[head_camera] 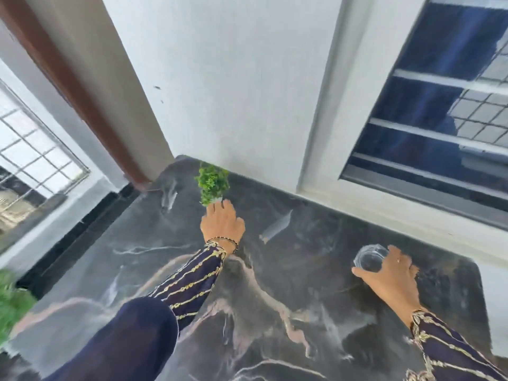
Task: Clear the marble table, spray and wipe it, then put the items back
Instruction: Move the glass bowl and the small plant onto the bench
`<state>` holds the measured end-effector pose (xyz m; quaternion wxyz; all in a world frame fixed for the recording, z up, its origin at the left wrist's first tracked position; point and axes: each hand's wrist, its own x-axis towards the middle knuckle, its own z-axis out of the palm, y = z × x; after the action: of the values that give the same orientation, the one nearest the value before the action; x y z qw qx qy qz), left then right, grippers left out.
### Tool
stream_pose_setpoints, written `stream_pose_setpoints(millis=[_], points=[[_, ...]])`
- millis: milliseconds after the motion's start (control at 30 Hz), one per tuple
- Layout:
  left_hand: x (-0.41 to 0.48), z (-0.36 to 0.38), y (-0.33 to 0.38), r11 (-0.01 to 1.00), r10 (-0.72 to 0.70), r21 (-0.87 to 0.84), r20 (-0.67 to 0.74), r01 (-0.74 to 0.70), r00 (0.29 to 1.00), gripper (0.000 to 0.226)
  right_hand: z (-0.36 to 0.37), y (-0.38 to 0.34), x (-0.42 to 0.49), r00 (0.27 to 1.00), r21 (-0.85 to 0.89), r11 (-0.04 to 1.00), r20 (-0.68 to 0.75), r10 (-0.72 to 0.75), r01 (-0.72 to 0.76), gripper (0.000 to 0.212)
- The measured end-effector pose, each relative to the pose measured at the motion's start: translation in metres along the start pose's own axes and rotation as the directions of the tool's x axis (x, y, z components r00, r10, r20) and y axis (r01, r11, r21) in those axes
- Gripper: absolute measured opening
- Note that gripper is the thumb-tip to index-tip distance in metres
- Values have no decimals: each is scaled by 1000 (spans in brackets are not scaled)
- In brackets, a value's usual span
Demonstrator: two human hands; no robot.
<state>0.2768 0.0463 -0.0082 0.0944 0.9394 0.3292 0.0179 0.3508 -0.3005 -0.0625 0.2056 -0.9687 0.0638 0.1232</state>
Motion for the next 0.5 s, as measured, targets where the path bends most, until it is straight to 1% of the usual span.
stream_pose_setpoints(millis=[67,133,167,200,233,267,300,367,433,500], points=[[22,-3,-12,998,-58,20,-123,61,991,41,3,-7,-4,999,-16,999,-20,-46,46,108],[42,-6,-21,991,-119,32,-227,129,967,52,9,-18,-7,995,-30,995,-27,-92,91,105],[52,-7,-25,988,-149,-5,-242,153,959,60,12,-23,-8,994,-32,994,-23,-106,105,104],[61,-7,-27,985,-171,-63,-228,160,959,69,15,-29,-8,993,-37,993,-16,-114,114,105],[70,-6,-28,980,-178,-127,-191,155,965,78,17,-34,-8,993,-34,993,-11,-115,115,105],[76,-6,-29,974,-169,-175,-138,144,976,81,19,-39,-9,992,-33,992,-8,-126,126,106],[81,-5,-29,971,-138,-208,-94,116,986,79,22,-43,-10,990,-32,989,-10,-142,142,106],[89,-2,-28,963,-69,-263,-61,51,996,64,24,-47,-10,988,-41,987,-10,-154,153,108],[92,-1,-27,961,-39,-274,-74,17,996,48,24,-48,-12,988,-44,987,0,-157,157,108],[90,-2,-25,960,-8,-278,-110,-23,994,41,22,-47,-16,986,-42,985,5,-166,166,108]])
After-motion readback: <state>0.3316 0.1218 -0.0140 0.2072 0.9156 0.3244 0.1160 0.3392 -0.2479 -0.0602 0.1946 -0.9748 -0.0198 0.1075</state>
